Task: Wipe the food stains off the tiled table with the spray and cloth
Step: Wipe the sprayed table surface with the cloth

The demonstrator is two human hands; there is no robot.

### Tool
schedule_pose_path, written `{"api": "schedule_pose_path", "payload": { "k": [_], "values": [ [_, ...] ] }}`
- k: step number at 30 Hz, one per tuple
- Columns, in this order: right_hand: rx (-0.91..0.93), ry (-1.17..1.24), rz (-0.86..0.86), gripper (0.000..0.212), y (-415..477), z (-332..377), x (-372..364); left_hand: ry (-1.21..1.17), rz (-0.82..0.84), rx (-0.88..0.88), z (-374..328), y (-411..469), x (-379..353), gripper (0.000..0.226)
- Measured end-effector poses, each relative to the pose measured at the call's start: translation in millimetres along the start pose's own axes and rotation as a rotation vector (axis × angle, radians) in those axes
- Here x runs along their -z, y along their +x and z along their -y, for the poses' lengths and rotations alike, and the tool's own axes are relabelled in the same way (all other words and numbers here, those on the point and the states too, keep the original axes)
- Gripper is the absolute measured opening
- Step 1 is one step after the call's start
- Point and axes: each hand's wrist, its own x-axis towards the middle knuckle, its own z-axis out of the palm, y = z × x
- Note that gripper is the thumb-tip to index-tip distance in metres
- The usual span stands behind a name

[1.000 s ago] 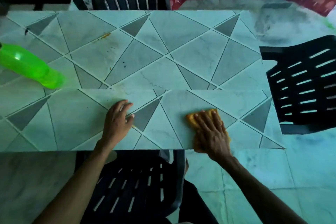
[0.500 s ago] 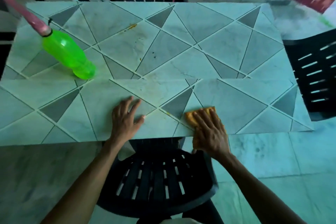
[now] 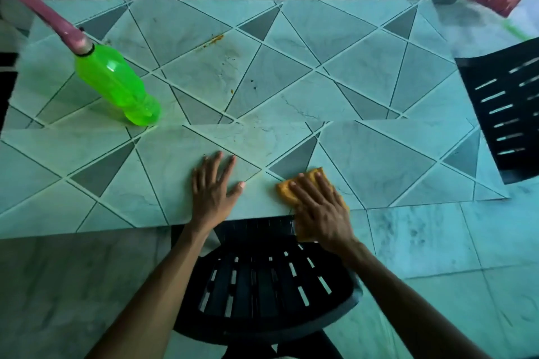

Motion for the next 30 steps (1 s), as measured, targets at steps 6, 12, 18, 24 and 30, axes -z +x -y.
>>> {"api": "schedule_pose_path", "payload": {
  "k": [6,12,18,24,30],
  "values": [
    [-0.390,0.113,-0.061,0.061,85.3,-20.8,23.1,-0.009,0.016,0.006,2.2,0.7,-0.2,0.071],
    [-0.009,0.075,-0.017,0.059,65.9,60.2,-4.1,-0.036,0.038,0.026,4.3,2.1,0.7,0.071],
    [0.074,-0.007,0.009,0.052,-7.9,-0.1,1.9,-0.041,0.046,0.030,-1.5,1.5,4.7,0.072],
    [-0.296,0.161,-0.040,0.065,67.9,22.4,13.7,-0.106,0.139,0.018,7.5,7.4,12.9,0.068],
    [-0.103,0.103,-0.033,0.054,20.8,135.2,-34.6,-0.120,0.148,-0.179,35.2,25.7,46.2,0.048]
  ]
}}
